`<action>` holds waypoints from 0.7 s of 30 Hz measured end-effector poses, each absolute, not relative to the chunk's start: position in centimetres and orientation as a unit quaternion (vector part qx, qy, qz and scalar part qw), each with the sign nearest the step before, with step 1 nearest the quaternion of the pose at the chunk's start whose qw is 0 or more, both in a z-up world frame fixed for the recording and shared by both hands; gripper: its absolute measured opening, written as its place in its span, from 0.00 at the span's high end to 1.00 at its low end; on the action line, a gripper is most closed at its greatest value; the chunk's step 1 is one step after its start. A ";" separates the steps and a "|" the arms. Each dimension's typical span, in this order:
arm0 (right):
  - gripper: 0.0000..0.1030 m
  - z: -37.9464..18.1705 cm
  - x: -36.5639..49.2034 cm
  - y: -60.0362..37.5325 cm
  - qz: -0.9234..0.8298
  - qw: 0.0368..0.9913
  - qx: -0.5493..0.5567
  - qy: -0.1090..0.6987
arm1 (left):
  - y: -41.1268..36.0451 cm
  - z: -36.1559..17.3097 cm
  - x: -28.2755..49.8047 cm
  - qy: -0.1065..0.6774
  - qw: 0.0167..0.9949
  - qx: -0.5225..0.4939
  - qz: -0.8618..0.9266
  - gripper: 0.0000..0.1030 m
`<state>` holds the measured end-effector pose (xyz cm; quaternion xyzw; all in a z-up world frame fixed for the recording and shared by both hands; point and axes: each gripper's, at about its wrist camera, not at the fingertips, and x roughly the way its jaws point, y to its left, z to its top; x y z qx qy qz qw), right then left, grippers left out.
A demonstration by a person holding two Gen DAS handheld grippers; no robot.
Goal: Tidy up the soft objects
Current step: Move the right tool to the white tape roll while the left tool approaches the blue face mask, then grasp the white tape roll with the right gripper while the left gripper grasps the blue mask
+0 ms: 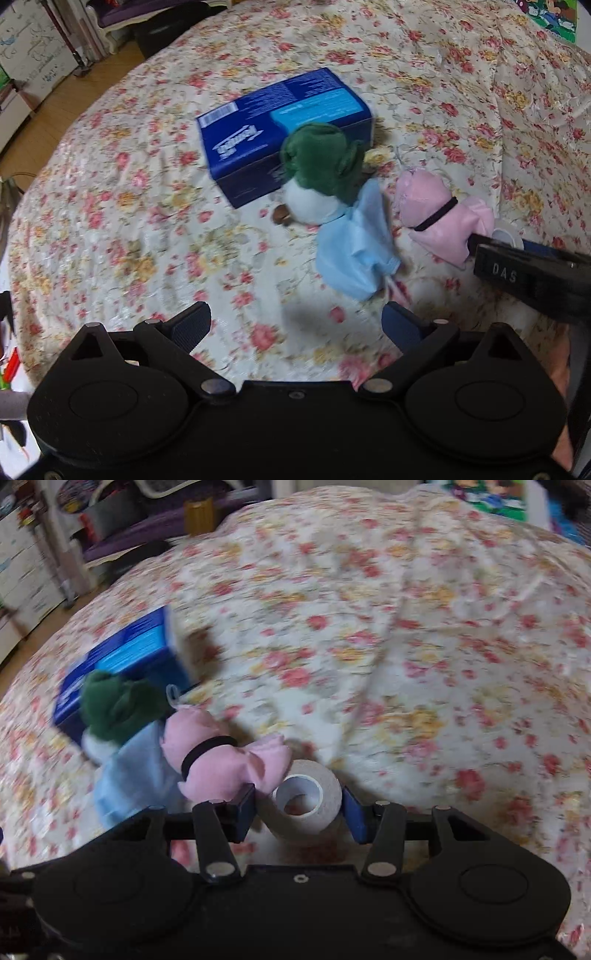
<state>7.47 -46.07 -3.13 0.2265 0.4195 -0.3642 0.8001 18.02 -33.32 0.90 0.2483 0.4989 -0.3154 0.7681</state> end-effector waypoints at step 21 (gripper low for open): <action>0.23 -4.8 7.3 -47.9 -0.352 0.799 0.275 0.403 | -36.8 -4.8 21.8 0.562 0.732 0.231 -0.307 0.17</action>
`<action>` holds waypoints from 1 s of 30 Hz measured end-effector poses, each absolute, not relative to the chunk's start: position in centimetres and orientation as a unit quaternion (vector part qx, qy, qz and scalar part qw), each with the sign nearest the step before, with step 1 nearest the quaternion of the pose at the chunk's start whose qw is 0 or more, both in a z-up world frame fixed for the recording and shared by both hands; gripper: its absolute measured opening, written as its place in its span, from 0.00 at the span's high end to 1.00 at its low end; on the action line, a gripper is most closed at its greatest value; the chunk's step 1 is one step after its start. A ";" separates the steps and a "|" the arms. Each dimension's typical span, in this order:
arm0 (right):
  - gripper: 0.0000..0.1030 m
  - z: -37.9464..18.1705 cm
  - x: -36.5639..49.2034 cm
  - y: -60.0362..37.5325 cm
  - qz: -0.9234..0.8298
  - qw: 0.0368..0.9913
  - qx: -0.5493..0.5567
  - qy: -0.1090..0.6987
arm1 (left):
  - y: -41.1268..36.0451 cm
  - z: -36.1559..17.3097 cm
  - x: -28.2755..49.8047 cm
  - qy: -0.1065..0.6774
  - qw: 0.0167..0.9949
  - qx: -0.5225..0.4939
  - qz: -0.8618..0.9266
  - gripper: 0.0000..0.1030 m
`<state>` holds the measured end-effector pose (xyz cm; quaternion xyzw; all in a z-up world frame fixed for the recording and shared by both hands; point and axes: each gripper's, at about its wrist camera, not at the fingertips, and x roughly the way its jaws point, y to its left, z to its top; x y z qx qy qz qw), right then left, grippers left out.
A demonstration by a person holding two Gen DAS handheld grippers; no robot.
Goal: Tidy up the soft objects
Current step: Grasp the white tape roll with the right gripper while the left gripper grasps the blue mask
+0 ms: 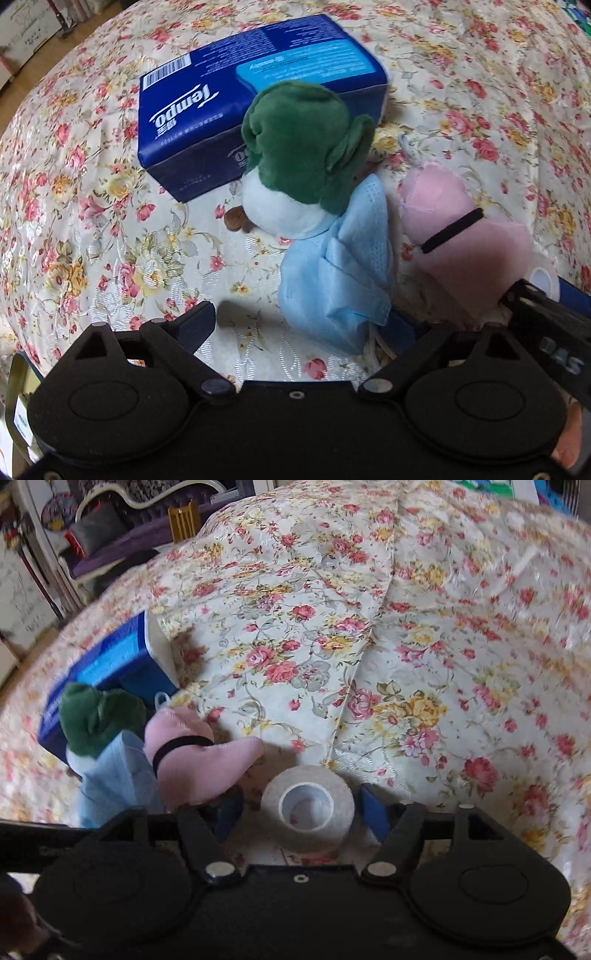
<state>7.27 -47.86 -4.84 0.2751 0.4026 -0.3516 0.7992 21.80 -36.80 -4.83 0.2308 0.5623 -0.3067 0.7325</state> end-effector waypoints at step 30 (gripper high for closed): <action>0.53 -3.0 4.9 -47.2 -0.386 0.806 0.292 0.341 | -33.0 -0.6 21.3 0.527 0.770 0.191 -0.304 0.12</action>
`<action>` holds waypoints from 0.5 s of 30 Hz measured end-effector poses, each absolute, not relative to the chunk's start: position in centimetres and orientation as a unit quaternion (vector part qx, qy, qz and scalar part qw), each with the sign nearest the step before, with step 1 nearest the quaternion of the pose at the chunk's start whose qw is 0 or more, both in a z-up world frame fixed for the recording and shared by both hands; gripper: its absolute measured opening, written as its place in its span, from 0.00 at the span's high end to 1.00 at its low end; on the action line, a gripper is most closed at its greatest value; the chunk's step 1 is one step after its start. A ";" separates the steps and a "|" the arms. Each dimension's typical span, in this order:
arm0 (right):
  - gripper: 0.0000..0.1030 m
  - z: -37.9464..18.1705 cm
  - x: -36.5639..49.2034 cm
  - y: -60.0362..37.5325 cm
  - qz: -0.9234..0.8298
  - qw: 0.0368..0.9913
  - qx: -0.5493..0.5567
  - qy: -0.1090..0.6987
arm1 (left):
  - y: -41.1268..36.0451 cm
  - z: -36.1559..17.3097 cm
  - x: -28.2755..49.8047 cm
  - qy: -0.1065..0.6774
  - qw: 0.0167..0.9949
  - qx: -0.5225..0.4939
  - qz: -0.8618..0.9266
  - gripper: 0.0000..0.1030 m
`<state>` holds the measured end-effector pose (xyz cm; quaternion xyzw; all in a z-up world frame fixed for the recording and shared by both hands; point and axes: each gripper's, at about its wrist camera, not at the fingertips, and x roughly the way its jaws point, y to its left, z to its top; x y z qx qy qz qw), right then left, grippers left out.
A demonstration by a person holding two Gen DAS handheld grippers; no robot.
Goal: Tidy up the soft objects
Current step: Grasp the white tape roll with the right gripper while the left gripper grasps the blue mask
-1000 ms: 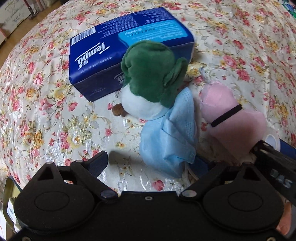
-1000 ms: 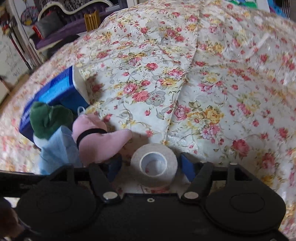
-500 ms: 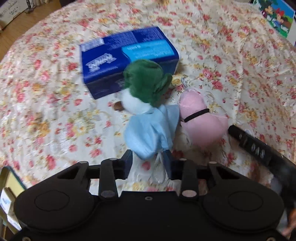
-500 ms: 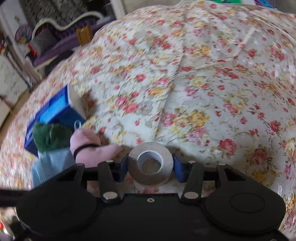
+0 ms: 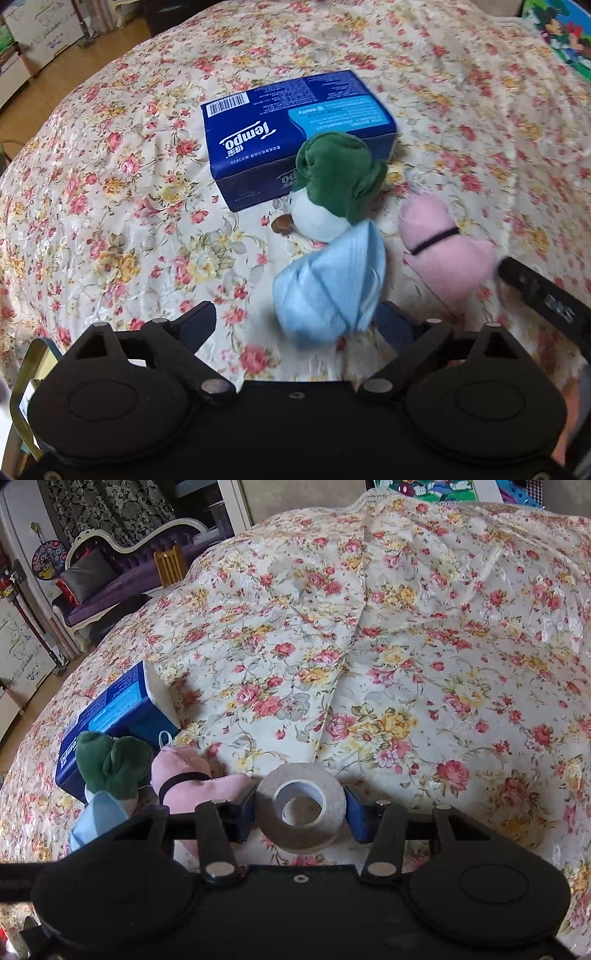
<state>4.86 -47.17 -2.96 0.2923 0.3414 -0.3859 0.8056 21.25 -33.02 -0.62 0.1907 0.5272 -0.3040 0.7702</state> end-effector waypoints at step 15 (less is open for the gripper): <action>0.53 -3.1 5.3 -46.5 -0.369 0.824 0.267 0.337 | -32.0 -0.9 22.3 0.558 0.757 0.141 -0.308 0.55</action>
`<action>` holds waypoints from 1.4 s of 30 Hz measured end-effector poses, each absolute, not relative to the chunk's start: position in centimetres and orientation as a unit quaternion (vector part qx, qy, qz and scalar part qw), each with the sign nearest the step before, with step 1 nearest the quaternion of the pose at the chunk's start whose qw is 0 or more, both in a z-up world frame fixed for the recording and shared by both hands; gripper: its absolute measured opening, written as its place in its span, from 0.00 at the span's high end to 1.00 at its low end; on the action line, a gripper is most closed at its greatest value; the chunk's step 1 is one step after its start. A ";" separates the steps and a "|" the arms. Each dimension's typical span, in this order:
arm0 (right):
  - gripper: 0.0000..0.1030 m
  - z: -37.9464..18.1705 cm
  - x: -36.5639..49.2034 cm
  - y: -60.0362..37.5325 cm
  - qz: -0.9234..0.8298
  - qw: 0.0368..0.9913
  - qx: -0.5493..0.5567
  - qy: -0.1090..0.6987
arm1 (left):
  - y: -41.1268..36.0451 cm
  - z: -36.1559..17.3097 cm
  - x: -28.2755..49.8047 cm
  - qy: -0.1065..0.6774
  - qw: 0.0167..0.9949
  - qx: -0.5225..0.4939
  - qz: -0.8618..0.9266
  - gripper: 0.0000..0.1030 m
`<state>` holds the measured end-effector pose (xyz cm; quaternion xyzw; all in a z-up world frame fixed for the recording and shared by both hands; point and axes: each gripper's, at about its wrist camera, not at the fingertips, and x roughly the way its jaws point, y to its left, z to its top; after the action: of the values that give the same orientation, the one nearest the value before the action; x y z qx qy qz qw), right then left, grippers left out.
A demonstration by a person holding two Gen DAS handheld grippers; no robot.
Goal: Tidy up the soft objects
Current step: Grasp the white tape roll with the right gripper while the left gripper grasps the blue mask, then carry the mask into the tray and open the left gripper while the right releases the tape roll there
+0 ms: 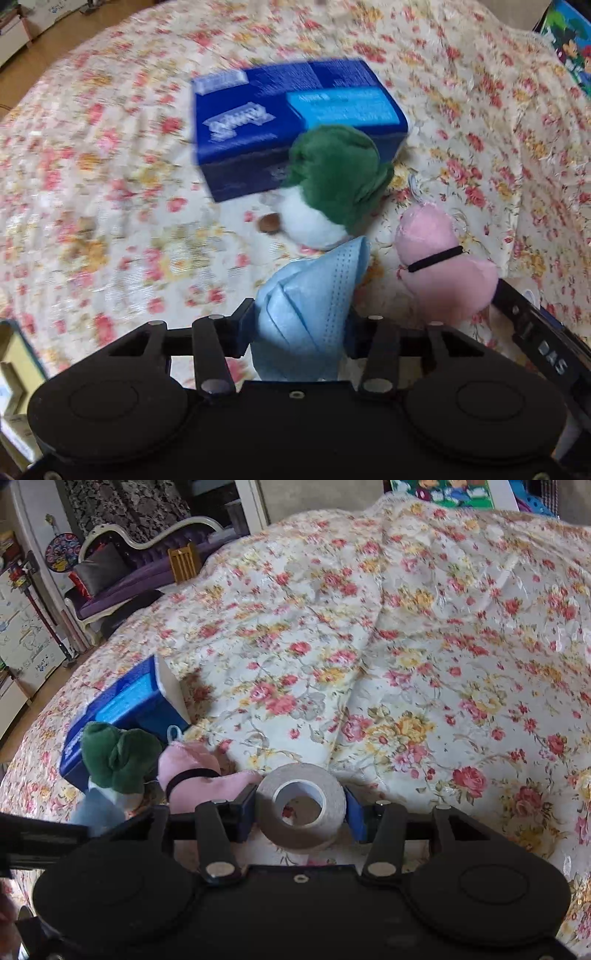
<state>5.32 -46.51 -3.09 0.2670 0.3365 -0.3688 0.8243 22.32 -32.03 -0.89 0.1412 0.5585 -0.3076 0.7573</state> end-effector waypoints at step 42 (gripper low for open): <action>0.53 0.1 15.7 -10.4 -0.031 0.863 0.074 0.499 | 0.1 -3.8 29.4 0.533 0.830 0.016 -0.164 0.35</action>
<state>15.66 -10.36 0.10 0.0738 0.4987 -0.0309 0.8631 29.38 0.07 -3.76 0.0158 0.5334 -0.1643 0.8296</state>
